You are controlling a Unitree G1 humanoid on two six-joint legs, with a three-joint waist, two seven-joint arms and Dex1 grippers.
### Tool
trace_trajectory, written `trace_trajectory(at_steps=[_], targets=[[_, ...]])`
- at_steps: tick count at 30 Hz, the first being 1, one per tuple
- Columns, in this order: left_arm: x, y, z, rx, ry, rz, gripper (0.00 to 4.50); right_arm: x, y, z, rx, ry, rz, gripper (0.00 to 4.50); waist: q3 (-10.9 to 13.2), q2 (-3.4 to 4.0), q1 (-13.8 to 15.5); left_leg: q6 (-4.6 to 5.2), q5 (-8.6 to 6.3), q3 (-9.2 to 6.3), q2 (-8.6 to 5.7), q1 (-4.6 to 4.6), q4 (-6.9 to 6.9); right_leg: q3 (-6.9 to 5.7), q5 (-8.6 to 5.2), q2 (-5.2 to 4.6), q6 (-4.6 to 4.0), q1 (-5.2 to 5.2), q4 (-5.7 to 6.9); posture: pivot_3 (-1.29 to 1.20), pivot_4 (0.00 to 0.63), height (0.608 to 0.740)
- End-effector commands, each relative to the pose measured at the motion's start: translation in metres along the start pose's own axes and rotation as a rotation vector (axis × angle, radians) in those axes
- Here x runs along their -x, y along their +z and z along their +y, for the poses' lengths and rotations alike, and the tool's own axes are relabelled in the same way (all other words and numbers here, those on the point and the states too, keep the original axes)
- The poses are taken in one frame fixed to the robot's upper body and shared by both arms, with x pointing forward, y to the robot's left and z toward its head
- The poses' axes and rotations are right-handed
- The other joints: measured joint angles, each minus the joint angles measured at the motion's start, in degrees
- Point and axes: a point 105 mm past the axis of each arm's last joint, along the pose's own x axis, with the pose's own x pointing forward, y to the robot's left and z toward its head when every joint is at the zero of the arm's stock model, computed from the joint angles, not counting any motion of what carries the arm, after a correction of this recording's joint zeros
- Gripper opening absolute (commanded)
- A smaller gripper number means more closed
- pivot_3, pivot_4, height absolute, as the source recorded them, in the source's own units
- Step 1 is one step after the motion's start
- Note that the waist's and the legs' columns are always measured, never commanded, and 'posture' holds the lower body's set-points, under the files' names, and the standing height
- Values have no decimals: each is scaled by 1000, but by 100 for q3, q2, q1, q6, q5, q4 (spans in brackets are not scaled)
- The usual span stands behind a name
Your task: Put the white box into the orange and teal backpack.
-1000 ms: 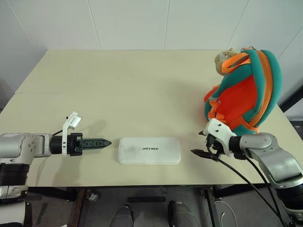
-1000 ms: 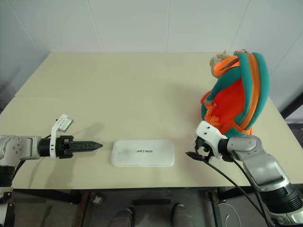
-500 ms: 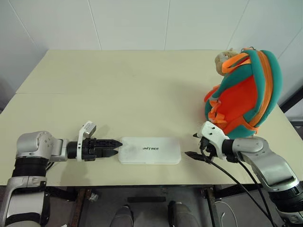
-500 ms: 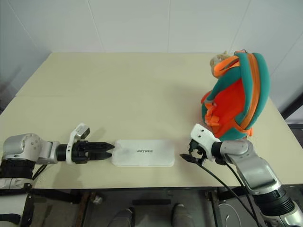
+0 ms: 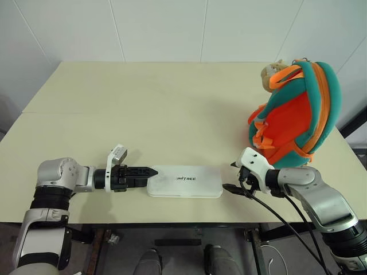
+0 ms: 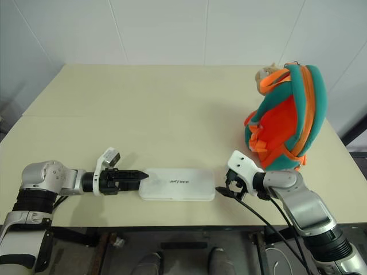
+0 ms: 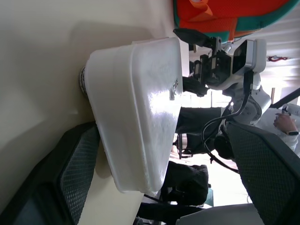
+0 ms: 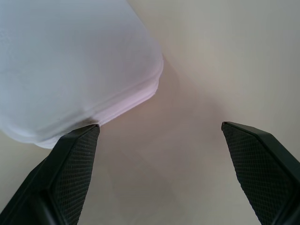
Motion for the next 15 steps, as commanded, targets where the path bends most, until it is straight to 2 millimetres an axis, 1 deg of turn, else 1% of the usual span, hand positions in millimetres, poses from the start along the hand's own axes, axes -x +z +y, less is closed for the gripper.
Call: trace_trajectory(at_steps=[1,4,10,12,15], targets=[[-9,-7,8,9,18,43,4313,1,14,5,43,10,-40,4468,0,0,0,0,0,0,0,0,0,0,0,0,0,0,0,0,150,740],[-12,-4,8,-7,11,45,3598,2,14,6,44,14,-39,4500,0,0,2,0,0,0,0,0,1,0,0,0,0,1,0,0,150,740],[-21,-2,9,-39,18,74,1668,4,13,6,43,9,-35,4500,0,0,4,0,0,-1,0,-3,0,0,0,1,0,-1,-3,0,150,740],[-23,2,6,-52,9,68,1354,5,13,4,41,1,-34,4500,-1,-3,11,0,0,-1,0,-4,2,-1,0,0,0,0,-6,0,150,740],[-24,6,3,-76,2,64,1274,9,14,0,33,-20,-38,4500,-1,-3,-1,0,-1,-1,-1,-6,6,0,3,0,1,1,-8,0,150,740]])
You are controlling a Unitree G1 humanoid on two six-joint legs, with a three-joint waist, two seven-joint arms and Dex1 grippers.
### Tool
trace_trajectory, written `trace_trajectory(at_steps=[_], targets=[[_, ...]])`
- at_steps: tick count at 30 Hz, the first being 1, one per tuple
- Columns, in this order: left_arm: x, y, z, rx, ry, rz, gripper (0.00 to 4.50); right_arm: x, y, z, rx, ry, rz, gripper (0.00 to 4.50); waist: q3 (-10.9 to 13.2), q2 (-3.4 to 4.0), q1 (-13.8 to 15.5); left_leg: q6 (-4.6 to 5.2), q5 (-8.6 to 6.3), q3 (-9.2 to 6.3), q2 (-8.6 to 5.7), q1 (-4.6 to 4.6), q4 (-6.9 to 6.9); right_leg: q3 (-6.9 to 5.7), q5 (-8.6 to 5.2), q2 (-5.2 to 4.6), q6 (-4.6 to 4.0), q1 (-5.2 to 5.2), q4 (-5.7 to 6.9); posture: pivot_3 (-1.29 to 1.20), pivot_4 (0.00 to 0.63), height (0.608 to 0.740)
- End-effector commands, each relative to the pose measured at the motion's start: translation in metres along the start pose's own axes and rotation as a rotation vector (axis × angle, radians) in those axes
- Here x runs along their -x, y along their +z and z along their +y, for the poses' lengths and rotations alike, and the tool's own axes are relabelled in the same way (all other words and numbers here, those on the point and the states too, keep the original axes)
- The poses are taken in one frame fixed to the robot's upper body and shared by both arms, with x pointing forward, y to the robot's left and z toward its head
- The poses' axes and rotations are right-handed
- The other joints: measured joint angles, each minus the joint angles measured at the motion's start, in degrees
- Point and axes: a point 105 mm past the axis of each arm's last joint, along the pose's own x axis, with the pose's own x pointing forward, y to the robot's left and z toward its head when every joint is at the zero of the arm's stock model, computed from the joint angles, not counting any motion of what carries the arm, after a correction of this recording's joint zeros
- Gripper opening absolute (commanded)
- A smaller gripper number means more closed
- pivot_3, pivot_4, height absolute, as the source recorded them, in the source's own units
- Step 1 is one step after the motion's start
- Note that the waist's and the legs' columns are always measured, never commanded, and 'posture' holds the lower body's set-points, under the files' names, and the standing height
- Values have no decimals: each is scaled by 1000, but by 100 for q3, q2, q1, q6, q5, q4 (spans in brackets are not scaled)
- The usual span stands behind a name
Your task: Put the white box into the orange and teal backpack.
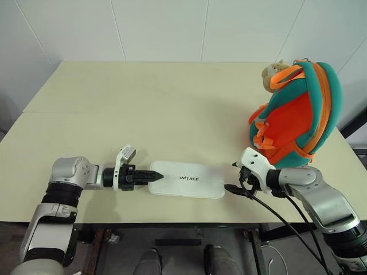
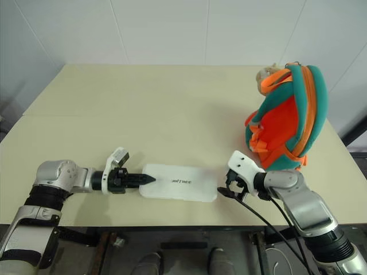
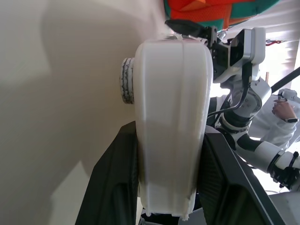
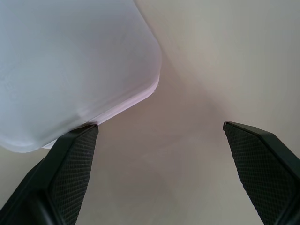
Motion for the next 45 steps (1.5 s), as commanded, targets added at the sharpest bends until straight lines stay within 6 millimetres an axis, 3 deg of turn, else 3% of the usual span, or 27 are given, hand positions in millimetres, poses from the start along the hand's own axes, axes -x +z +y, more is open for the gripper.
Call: trace_trajectory(at_steps=[1,6,15,22,26,30,36,40,45], targets=[[-6,1,2,-33,41,29,1274,7,16,0,24,-14,-62,4500,0,0,-3,0,0,0,0,0,0,0,0,0,0,0,0,0,150,740],[2,10,-9,-73,21,-11,1274,20,26,-17,-34,-138,-136,4500,1,-1,-3,0,0,0,0,-5,-2,0,0,0,0,-4,0,0,150,740],[19,40,-45,-145,-85,-208,1271,50,57,-59,-285,-521,-442,4500,1,-1,-11,0,0,-5,1,-5,-10,-1,0,2,-1,-9,1,0,150,740],[15,44,-59,-152,-128,-274,1270,50,63,-87,-400,-721,-498,4500,1,0,-10,-1,1,-5,1,-4,-34,-1,13,2,23,-16,1,0,150,740],[10,43,-64,-155,-143,-289,1270,38,65,-104,-425,-796,-502,4500,1,0,-16,-1,1,-5,1,-2,-46,-1,40,2,74,-18,-1,0,150,740],[8,41,-66,-157,-150,-299,1270,32,58,-129,-458,-915,-479,4500,2,1,-31,-3,2,-4,1,2,-63,-1,43,2,80,-21,-5,0,150,740],[8,38,-66,-163,-146,-328,1267,38,72,-164,-430,-1060,-553,4500,4,4,-36,-7,4,-2,1,0,-85,-1,44,1,80,-32,-4,0,150,740],[10,38,-66,-170,-142,-356,1266,46,82,-178,-457,-1100,-599,3613,4,4,-35,-9,5,-2,1,-1,-91,-1,43,1,81,-33,-8,0,150,740],[17,40,-63,-173,-107,-402,1264,44,95,-173,-419,-1047,-644,1852,4,4,-36,-10,5,-2,1,-1,-94,-1,43,1,82,-33,-11,0,150,740]])
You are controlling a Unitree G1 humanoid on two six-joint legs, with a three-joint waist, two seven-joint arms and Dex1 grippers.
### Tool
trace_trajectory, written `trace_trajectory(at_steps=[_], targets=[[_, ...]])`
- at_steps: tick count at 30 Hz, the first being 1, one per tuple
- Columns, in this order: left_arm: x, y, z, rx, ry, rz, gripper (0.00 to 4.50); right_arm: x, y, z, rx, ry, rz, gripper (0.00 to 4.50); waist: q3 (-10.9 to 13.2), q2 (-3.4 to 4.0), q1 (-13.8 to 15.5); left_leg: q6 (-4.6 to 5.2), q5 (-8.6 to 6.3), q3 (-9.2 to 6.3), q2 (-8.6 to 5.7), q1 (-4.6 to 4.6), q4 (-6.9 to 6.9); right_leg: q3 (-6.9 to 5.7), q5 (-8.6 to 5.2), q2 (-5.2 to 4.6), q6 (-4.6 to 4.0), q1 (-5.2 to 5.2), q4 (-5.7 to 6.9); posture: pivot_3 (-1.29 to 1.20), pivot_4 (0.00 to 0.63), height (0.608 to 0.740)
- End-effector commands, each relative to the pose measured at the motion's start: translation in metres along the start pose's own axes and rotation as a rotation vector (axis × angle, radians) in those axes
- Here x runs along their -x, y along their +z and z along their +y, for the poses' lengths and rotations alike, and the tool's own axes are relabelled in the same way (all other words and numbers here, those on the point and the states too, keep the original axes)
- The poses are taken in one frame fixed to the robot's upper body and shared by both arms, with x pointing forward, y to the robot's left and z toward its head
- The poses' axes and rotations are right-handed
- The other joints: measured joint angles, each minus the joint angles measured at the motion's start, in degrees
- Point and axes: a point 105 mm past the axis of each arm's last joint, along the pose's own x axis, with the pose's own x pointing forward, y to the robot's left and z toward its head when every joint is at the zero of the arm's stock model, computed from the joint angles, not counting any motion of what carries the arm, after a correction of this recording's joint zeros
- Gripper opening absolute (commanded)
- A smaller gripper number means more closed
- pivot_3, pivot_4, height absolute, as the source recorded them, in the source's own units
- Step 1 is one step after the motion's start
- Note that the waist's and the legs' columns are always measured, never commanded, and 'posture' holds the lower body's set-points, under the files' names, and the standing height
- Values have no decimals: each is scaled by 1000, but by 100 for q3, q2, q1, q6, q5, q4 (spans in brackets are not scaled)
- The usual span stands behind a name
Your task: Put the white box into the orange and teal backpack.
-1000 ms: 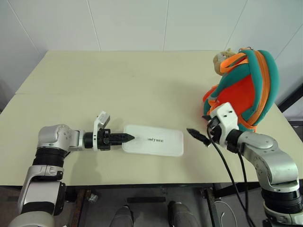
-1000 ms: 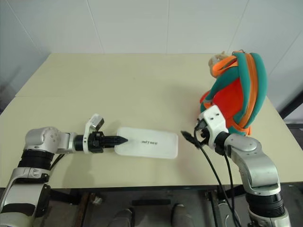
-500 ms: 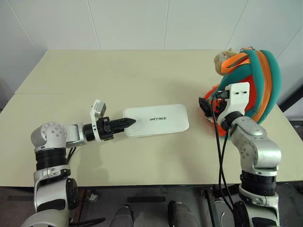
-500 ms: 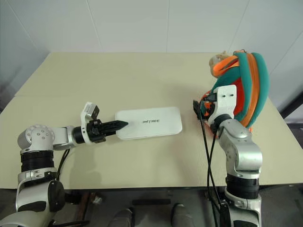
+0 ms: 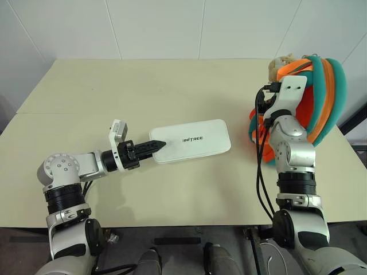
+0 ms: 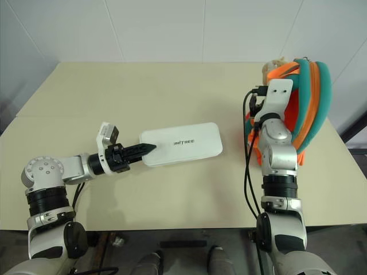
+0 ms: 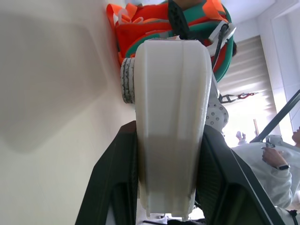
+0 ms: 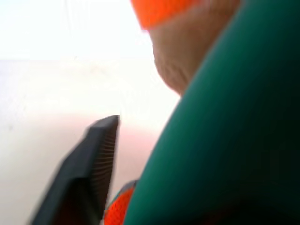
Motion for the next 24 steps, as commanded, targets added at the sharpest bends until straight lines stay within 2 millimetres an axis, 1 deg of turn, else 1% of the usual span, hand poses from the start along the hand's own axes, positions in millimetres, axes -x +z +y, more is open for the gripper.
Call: trace_trajectory(at_steps=[1,3,5,6,7,11,15,17,19,22,24], targets=[[8,10,-10,-52,-13,-64,1264,3,27,6,-14,56,-90,1511,0,0,-1,0,0,0,0,0,0,0,0,0,0,0,0,0,150,740],[12,16,-9,-62,5,-90,1264,6,32,16,-26,110,-102,799,0,1,-8,-1,1,0,0,0,0,0,0,1,1,-1,1,0,150,740],[20,28,-6,-85,46,-135,1264,14,43,35,-55,226,-116,160,1,1,-20,-1,1,0,0,1,0,0,0,1,1,-1,4,0,150,740],[24,33,-6,-93,61,-157,1264,18,49,45,-58,283,-128,0,1,2,-34,-1,1,0,0,1,0,0,0,1,1,-2,4,0,150,740],[28,38,-6,-105,74,-175,1264,23,54,52,-66,332,-134,0,2,3,-50,-2,1,0,0,1,0,0,0,1,1,-4,7,0,150,740],[46,63,-4,-149,143,-237,1264,51,75,91,-120,605,-135,0,2,4,-85,-3,2,-1,2,-1,-1,0,-1,4,0,-10,15,0,150,740],[59,80,-8,-192,181,-265,1264,78,89,114,-139,824,-131,0,3,4,-106,-4,1,0,1,-2,-4,0,-2,3,0,-11,12,0,150,740],[68,90,-11,-222,204,-287,1264,101,97,128,-135,981,-128,0,3,4,-104,-5,0,0,2,-6,-8,0,-2,3,0,-15,13,0,150,740],[74,98,-14,-243,221,-297,1264,122,101,136,-120,1114,-120,0,3,5,-114,-5,0,0,2,-16,-14,0,-3,3,0,-26,18,0,150,740],[79,107,-19,-273,228,-300,1264,154,103,141,-84,1295,-111,0,3,4,-108,-5,1,3,2,-25,-30,0,-6,3,1,-43,28,0,150,740],[80,110,-21,-281,226,-300,1264,168,104,141,-76,1368,-105,0,3,4,-101,-6,1,4,2,-34,-35,0,-9,2,3,-54,28,0,150,740]])
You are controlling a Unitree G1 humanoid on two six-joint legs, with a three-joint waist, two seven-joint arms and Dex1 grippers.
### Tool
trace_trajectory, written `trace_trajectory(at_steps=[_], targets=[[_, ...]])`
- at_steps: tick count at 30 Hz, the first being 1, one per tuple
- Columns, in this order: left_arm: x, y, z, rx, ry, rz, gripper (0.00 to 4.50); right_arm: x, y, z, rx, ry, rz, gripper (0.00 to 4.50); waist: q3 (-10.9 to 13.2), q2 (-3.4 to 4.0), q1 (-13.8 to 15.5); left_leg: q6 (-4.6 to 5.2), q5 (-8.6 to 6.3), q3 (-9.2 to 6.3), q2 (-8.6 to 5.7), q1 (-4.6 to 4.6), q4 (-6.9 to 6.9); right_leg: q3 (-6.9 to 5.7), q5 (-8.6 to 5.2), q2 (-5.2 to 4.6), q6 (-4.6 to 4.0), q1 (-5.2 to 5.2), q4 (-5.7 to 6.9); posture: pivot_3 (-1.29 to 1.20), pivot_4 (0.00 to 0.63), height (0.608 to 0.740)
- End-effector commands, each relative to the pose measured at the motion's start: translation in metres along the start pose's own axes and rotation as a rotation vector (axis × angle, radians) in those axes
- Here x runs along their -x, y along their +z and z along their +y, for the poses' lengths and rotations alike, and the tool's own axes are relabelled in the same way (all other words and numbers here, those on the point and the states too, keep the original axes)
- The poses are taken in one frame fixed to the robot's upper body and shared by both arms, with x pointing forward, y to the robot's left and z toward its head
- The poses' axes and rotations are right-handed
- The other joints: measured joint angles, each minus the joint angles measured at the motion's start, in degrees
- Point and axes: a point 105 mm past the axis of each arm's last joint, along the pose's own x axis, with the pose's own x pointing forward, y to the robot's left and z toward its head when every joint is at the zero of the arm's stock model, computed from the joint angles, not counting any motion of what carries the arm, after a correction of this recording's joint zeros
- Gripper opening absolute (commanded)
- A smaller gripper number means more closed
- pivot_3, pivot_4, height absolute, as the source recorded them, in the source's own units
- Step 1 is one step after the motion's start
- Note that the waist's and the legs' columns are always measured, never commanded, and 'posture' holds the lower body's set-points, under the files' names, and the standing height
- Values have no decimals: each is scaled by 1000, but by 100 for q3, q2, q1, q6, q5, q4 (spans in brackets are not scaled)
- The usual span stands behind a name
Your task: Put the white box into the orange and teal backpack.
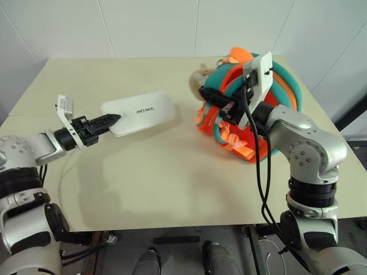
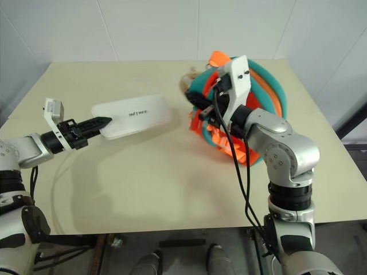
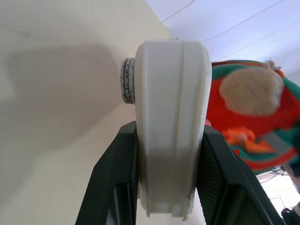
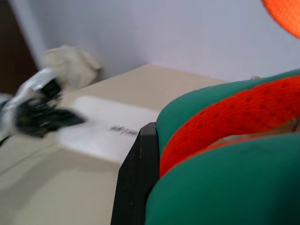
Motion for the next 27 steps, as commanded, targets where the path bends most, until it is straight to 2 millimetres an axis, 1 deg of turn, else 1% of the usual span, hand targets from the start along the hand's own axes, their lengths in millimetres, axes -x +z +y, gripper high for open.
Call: trace_trajectory(at_steps=[1,6,9,12,14,18,20,24,27], targets=[[5,17,-13,-64,-42,-33,1264,10,20,39,57,202,-47,0,0,0,-2,0,0,1,0,-2,-1,0,-2,-1,2,-1,-1,0,150,740],[6,20,-12,-87,-43,-19,1264,23,30,60,22,341,-68,0,1,-2,1,0,-1,6,0,-3,0,1,-5,-2,2,-2,-2,0,150,740],[5,20,-12,-106,-42,-8,1264,28,25,65,18,385,-41,0,1,-4,15,0,-1,6,1,-3,1,1,-6,-2,1,-3,-2,0,150,740],[3,20,-16,-142,-78,4,1264,40,11,76,26,462,33,0,2,-4,56,1,-1,6,1,-3,2,1,-7,-1,0,-3,-5,0,150,740],[5,20,-19,-167,-91,22,1264,50,8,80,30,502,64,0,2,-4,74,0,-2,8,1,-4,3,1,-8,-2,1,-4,-4,0,150,740],[10,26,-25,-262,-132,-1,1264,61,-4,75,67,504,141,0,2,-7,108,0,-3,10,1,-4,11,2,-11,-2,-1,-5,-14,0,150,740],[14,30,-35,-340,-216,-50,1263,64,-8,70,78,493,152,0,2,-8,123,-1,-4,10,1,-4,20,1,-12,-1,-3,-5,-11,0,150,740],[28,37,-61,-503,-449,-175,1263,68,-9,58,90,446,157,0,2,-8,124,-1,-4,16,2,-2,28,7,-11,-2,-3,-5,-6,0,150,740],[37,37,-68,-548,-536,-212,1262,70,-11,52,93,429,167,0,2,-9,131,-1,-4,16,2,-3,32,7,-11,-2,-3,-5,-5,0,150,740]])
